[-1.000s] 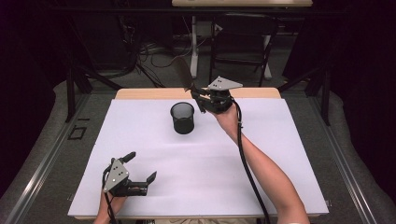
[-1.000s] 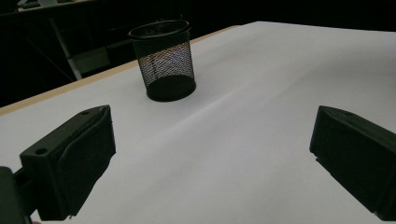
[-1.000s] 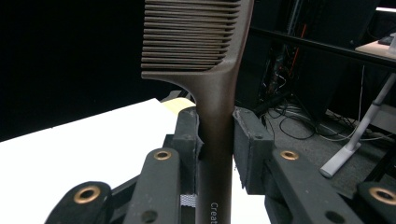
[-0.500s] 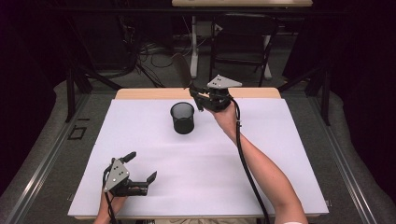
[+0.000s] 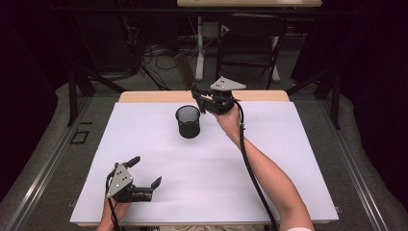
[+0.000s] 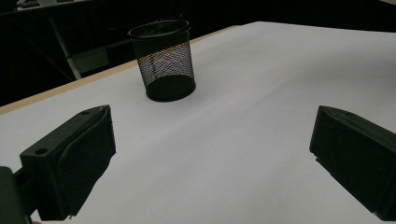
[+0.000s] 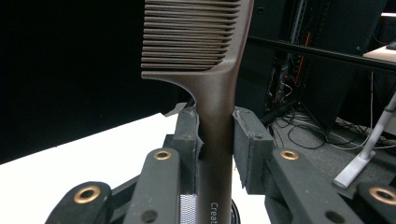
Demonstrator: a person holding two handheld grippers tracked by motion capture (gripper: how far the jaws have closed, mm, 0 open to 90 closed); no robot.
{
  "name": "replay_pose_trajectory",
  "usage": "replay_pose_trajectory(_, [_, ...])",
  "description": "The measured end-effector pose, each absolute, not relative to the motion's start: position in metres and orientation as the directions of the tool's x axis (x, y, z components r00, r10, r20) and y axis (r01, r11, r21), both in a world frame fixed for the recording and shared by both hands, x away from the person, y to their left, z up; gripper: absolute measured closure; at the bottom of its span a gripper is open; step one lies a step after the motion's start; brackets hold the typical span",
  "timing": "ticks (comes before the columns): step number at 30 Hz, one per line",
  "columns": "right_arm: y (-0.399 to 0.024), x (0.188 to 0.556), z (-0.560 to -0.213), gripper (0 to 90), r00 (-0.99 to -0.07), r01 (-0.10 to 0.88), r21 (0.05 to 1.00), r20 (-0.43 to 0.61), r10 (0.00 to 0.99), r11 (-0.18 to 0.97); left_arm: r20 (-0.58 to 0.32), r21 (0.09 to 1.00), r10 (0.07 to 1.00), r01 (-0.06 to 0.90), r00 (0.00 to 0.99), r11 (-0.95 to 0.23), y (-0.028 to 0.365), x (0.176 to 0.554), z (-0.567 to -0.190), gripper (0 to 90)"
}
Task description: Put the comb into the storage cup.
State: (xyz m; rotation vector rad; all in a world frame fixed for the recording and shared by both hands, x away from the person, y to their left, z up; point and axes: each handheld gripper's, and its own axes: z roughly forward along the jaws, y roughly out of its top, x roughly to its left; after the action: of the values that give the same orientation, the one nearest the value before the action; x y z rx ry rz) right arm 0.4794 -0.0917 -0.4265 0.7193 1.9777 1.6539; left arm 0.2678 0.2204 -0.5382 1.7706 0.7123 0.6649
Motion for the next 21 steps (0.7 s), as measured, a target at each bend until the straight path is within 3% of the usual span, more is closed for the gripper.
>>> replay_pose_trajectory(21, [-0.075,0.485,-0.431,72.9,-0.775,0.074,0.992,-0.005,0.632,0.099,0.095,0.955,0.738,0.149,0.668,-0.258,0.221,0.269,-0.539,0.2])
